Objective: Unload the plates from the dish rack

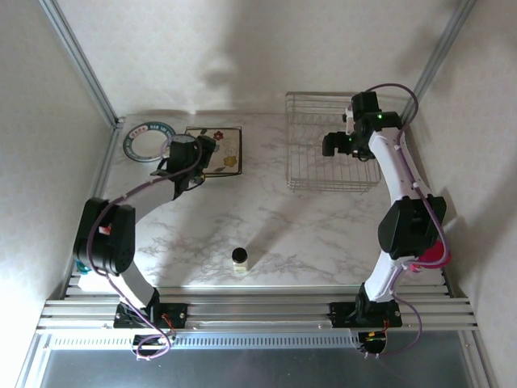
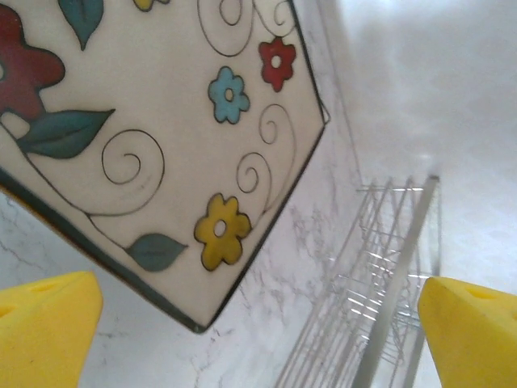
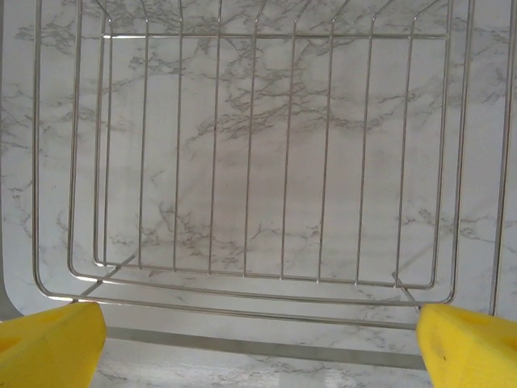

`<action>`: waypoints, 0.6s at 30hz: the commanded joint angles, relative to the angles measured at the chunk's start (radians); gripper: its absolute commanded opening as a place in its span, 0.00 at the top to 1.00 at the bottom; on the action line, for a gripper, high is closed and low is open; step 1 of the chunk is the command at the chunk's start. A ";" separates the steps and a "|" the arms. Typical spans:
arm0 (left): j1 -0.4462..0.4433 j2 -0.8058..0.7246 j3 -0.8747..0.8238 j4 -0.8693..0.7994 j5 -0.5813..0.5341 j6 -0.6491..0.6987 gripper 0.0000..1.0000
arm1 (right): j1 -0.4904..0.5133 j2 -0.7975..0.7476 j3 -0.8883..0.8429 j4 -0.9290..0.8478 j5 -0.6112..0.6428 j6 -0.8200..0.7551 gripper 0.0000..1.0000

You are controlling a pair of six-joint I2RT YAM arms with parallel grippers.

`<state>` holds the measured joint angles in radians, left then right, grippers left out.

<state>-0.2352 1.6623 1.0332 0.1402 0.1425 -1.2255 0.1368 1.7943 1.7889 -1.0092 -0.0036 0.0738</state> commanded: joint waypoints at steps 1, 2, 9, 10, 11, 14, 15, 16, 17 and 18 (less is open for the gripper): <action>-0.004 -0.091 -0.045 0.031 0.013 0.107 0.00 | 0.012 -0.108 -0.082 0.042 0.002 -0.006 0.01; -0.002 -0.115 -0.039 0.028 0.009 0.164 0.00 | 0.017 -0.152 -0.136 0.084 0.008 -0.021 0.01; -0.071 -0.501 -0.260 0.210 -0.395 0.834 0.00 | 0.085 -0.804 -0.997 0.919 0.026 -0.056 0.01; -0.069 -0.571 -0.343 0.288 -0.453 0.901 0.00 | 0.091 -0.885 -1.114 1.038 0.011 -0.062 0.01; -0.068 -0.615 -0.426 0.358 -0.487 0.971 0.00 | 0.098 -0.940 -1.201 1.126 0.016 -0.066 0.01; -0.064 -0.752 -0.650 0.578 -0.562 1.162 0.00 | 0.110 -1.033 -1.386 1.250 0.055 -0.062 0.01; -0.052 -0.766 -0.702 0.630 -0.596 1.196 0.00 | 0.110 -1.033 -1.422 1.271 0.088 -0.062 0.01; -0.034 -0.769 -0.742 0.654 -0.608 1.217 0.00 | 0.110 -1.023 -1.446 1.278 0.121 -0.061 0.01; -0.013 -0.763 -0.769 0.670 -0.609 1.225 0.00 | 0.110 -1.010 -1.466 1.296 0.144 -0.065 0.01; 0.012 -0.751 -0.795 0.689 -0.603 1.218 0.00 | 0.111 -0.989 -1.493 1.336 0.175 -0.070 0.01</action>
<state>-0.2653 0.8898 0.3023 0.6815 -0.3607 -0.1696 0.2413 0.7876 0.3389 0.1108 0.0776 0.0177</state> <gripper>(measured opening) 0.996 0.990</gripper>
